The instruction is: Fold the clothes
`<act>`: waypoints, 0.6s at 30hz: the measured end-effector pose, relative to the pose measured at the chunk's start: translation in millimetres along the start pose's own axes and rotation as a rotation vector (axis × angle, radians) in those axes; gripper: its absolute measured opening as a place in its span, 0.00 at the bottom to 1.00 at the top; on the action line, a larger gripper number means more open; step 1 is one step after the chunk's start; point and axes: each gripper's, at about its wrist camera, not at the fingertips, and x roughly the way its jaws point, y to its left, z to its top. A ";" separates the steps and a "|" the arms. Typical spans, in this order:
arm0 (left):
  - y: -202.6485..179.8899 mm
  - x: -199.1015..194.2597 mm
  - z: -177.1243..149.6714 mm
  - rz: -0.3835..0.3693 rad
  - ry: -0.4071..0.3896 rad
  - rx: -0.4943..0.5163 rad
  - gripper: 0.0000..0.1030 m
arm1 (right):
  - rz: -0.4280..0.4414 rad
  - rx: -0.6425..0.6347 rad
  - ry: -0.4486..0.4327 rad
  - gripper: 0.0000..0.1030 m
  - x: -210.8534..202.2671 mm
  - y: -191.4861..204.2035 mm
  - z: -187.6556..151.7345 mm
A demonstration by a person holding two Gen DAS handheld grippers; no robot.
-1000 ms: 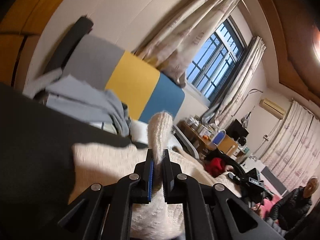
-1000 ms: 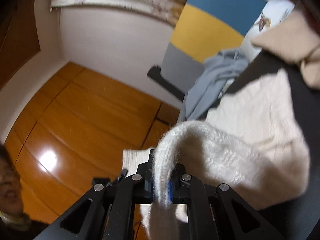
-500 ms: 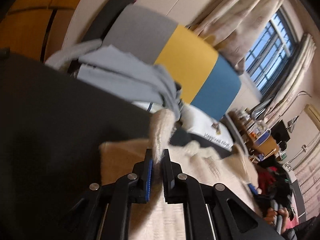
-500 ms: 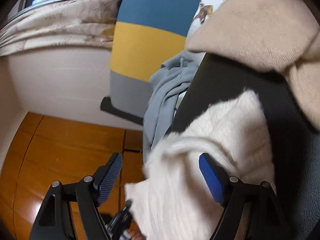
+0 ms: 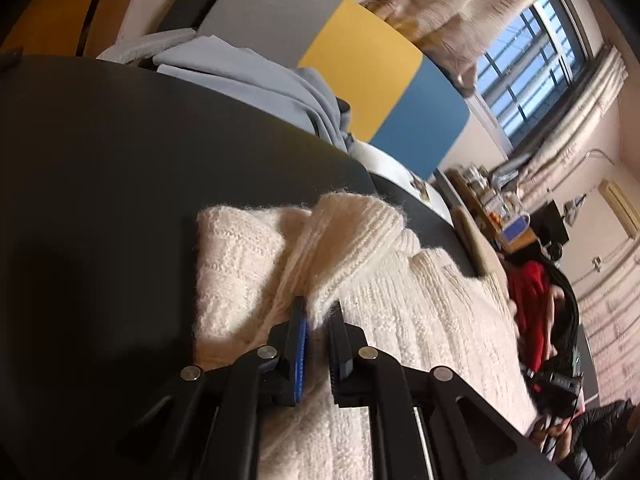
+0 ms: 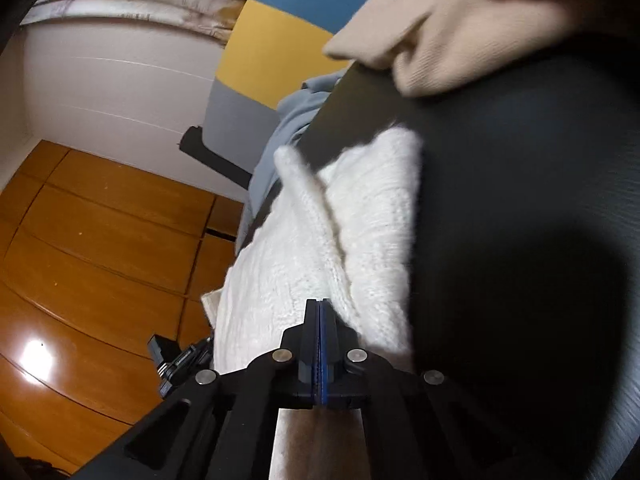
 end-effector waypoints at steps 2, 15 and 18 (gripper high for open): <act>-5.4 -5.7 -2.3 0.010 0.011 0.019 0.09 | -0.045 -0.056 0.001 0.04 -8.4 10.8 4.6; -8.7 -2.2 14.3 0.055 0.059 0.109 0.16 | -0.350 -0.352 0.121 0.33 65.4 72.0 64.5; -10.3 -6.2 15.9 0.056 0.059 0.136 0.07 | -0.413 -0.470 0.141 0.08 69.3 87.1 49.9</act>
